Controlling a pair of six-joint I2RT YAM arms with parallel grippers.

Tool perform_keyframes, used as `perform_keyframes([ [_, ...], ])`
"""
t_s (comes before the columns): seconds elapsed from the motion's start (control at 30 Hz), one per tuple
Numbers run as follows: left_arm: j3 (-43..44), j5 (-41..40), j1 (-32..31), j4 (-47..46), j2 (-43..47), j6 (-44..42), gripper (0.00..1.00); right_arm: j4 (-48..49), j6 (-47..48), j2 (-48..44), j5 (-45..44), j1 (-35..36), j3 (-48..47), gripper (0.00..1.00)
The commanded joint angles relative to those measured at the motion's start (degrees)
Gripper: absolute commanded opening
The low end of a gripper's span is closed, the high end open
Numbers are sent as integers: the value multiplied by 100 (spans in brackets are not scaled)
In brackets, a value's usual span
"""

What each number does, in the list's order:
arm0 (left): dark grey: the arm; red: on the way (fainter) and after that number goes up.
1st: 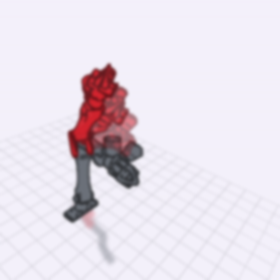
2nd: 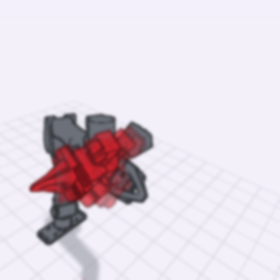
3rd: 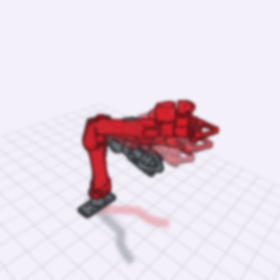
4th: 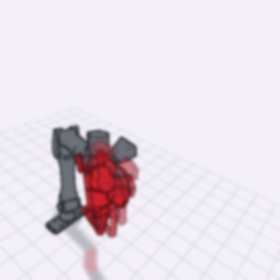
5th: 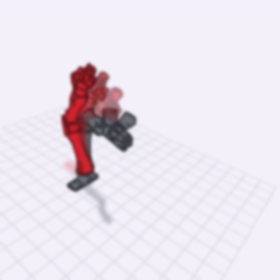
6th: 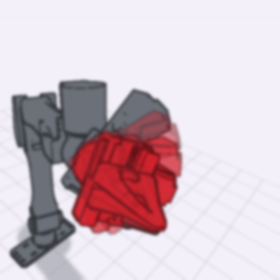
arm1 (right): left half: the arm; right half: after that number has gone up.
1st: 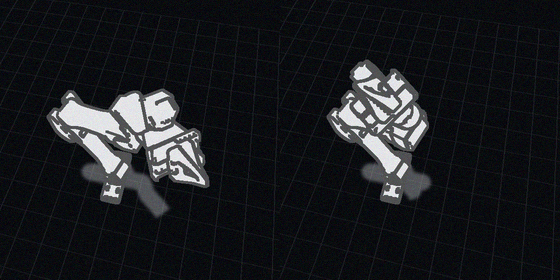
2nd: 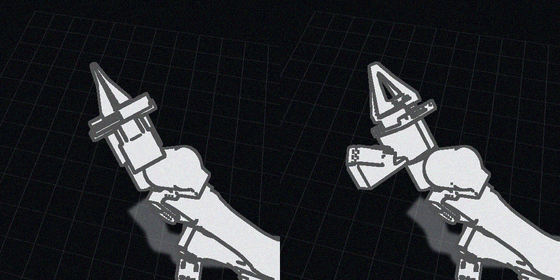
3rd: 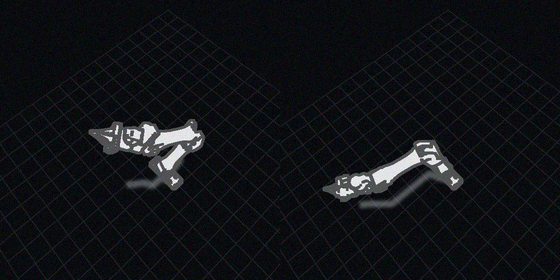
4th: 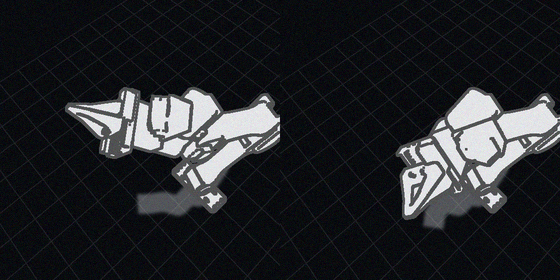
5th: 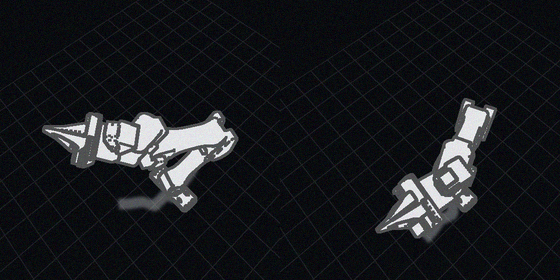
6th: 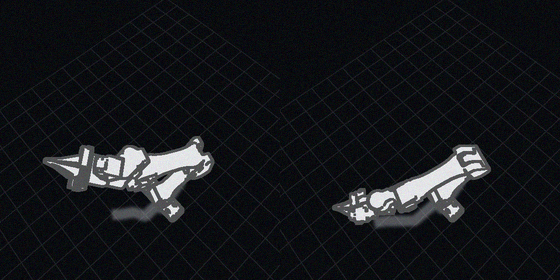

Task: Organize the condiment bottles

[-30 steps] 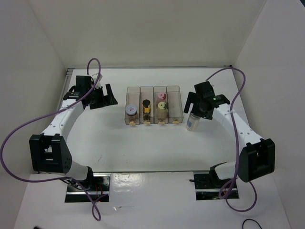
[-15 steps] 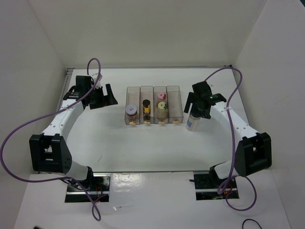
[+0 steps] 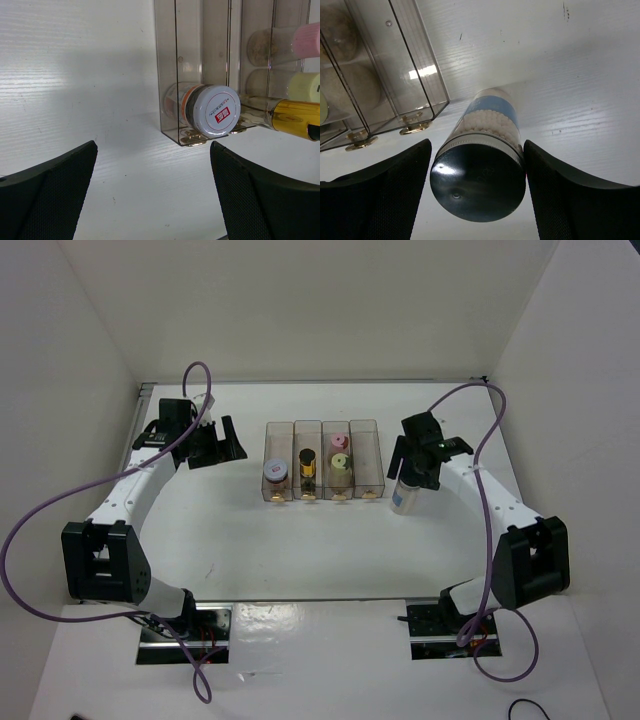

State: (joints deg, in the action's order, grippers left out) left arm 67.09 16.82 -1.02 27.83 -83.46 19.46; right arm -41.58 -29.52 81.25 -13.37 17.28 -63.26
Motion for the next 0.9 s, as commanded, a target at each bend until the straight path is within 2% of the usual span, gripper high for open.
perform_keyframes([
  [0.0, -21, 85, 31, -164, 128, -118, 99, 71, -1, 22, -158, 65, 7, 79],
  [0.1, -21, 85, 31, -164, 128, -118, 99, 71, 51, 83, -158, 65, 7, 79],
  [0.4, -21, 85, 31, -164, 76, -118, 99, -34, 51, 198, -341, 65, 7, 66],
  [0.53, -21, 85, 31, -164, 76, -118, 99, -34, 51, 198, -342, 65, 7, 55],
  [0.63, -21, 85, 31, -164, 76, -118, 99, -157, 51, 251, -342, 65, -107, 52],
  [0.73, -21, 85, 31, -164, 76, -118, 99, -227, 51, 190, -342, 65, -273, 43],
  [0.77, -21, 85, 31, -164, 76, -118, 99, -288, 51, 137, -342, 65, -387, 35],
  [0.8, -21, 85, 31, -164, 76, -118, 99, -289, 51, 136, -342, 65, -441, 30],
  [0.87, -21, 85, 31, -164, 76, -118, 99, -359, 113, 14, -342, 65, -599, 28],
])
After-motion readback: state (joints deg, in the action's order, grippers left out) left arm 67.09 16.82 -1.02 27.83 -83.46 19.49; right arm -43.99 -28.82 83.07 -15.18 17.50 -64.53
